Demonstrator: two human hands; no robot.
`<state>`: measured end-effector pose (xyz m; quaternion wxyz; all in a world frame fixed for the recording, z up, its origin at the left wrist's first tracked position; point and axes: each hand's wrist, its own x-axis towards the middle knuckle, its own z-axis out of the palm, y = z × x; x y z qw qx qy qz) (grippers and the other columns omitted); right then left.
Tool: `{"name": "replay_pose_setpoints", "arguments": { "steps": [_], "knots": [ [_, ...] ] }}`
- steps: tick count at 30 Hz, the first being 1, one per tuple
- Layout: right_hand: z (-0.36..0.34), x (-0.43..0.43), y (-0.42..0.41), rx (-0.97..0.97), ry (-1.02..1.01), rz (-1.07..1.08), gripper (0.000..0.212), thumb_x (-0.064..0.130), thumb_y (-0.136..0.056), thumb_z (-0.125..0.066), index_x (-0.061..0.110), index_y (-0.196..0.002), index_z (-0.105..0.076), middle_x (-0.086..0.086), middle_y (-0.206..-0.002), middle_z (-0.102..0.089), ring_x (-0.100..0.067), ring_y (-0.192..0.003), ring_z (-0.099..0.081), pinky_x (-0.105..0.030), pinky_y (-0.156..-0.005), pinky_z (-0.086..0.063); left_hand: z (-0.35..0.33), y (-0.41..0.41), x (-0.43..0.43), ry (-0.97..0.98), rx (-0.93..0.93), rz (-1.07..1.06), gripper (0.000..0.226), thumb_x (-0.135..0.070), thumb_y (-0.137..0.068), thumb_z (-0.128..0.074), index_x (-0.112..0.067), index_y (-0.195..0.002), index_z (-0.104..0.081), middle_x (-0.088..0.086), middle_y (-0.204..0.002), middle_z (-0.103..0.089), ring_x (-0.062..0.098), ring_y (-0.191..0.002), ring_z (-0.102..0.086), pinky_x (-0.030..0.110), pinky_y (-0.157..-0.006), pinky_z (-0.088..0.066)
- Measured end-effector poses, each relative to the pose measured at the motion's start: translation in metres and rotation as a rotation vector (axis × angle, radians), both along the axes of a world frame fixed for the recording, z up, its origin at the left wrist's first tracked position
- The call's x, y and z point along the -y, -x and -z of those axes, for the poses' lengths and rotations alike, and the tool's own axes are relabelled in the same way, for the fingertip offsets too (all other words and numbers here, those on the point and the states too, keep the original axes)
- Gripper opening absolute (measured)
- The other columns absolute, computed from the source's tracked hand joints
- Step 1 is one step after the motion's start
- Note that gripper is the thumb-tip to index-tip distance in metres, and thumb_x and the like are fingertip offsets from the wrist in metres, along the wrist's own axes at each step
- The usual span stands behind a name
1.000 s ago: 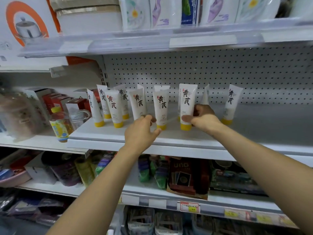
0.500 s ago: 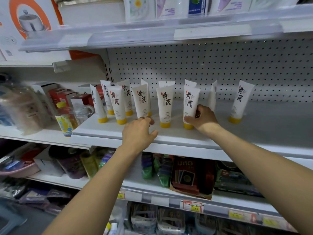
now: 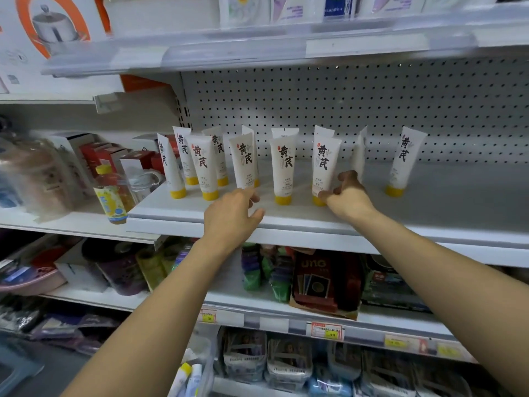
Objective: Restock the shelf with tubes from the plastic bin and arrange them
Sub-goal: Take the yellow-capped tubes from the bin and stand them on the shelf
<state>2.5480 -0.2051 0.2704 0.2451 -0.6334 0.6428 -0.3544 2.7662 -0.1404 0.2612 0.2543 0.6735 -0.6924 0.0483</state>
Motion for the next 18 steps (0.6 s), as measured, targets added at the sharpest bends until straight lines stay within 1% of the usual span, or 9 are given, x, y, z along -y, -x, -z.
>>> {"name": "replay_pose_setpoints", "arguments": {
  "steps": [2,5,7,11,13,15,18],
  "knots": [
    [-0.001,-0.014,-0.001,-0.067,0.006,0.002,0.048,0.031,-0.088,-0.065,0.007,-0.123,-0.041,-0.012,-0.112,-0.06,-0.03,-0.1,-0.057,-0.037,-0.082,-0.048,0.002,-0.007,-0.009,0.011,-0.016,0.02,0.029,-0.041,-0.09,-0.056,-0.027,-0.116,-0.058,-0.011,-0.106,-0.064,0.013,-0.093,-0.06,0.031,-0.071,-0.048],
    [-0.001,-0.039,-0.009,-0.145,0.007,-0.028,0.039,0.029,-0.087,-0.064,0.009,-0.118,-0.05,-0.009,-0.116,-0.061,-0.028,-0.104,-0.058,-0.037,-0.086,-0.049,0.006,-0.025,-0.027,0.0,-0.049,0.055,0.028,-0.043,-0.089,-0.056,-0.03,-0.114,-0.056,-0.014,-0.102,-0.062,0.012,-0.089,-0.06,0.031,-0.071,-0.048],
    [0.0,-0.06,-0.022,-0.272,0.04,-0.074,0.036,0.028,-0.087,-0.064,0.013,-0.118,-0.054,-0.006,-0.119,-0.06,-0.025,-0.105,-0.057,-0.038,-0.088,-0.049,0.012,-0.042,-0.04,-0.019,-0.046,0.061,0.028,-0.044,-0.089,-0.055,-0.031,-0.114,-0.056,-0.015,-0.102,-0.062,0.011,-0.09,-0.06,0.032,-0.072,-0.049],
    [0.01,-0.104,-0.074,-0.533,0.186,-0.207,0.037,0.03,-0.089,-0.06,0.02,-0.123,-0.053,0.001,-0.128,-0.055,-0.021,-0.113,-0.055,-0.036,-0.088,-0.047,0.032,-0.087,-0.067,-0.092,-0.012,0.07,0.03,-0.047,-0.088,-0.057,-0.032,-0.114,-0.057,-0.014,-0.104,-0.064,0.013,-0.096,-0.061,0.033,-0.074,-0.051],
    [0.019,-0.12,-0.106,-0.574,0.204,-0.261,0.034,0.031,-0.089,-0.059,0.021,-0.121,-0.053,0.001,-0.126,-0.054,-0.022,-0.113,-0.053,-0.037,-0.086,-0.047,0.044,-0.112,-0.081,-0.146,0.006,0.085,0.031,-0.047,-0.087,-0.058,-0.033,-0.114,-0.057,-0.013,-0.104,-0.065,0.015,-0.096,-0.062,0.034,-0.076,-0.052],
    [0.033,-0.135,-0.14,-0.6,0.161,-0.315,0.031,0.032,-0.089,-0.058,0.021,-0.118,-0.054,-0.001,-0.12,-0.056,-0.024,-0.111,-0.054,-0.038,-0.084,-0.048,0.058,-0.142,-0.095,-0.208,0.0,0.086,0.03,-0.048,-0.087,-0.058,-0.034,-0.113,-0.057,-0.014,-0.104,-0.065,0.016,-0.095,-0.063,0.035,-0.076,-0.052],
    [0.06,-0.154,-0.185,-0.606,0.09,-0.372,0.03,0.033,-0.089,-0.059,0.022,-0.117,-0.056,-0.001,-0.119,-0.058,-0.024,-0.11,-0.056,-0.036,-0.083,-0.049,0.085,-0.191,-0.116,-0.297,-0.07,0.073,0.028,-0.047,-0.087,-0.06,-0.032,-0.11,-0.058,-0.016,-0.097,-0.064,0.012,-0.09,-0.062,0.031,-0.073,-0.051]
  ]
}}
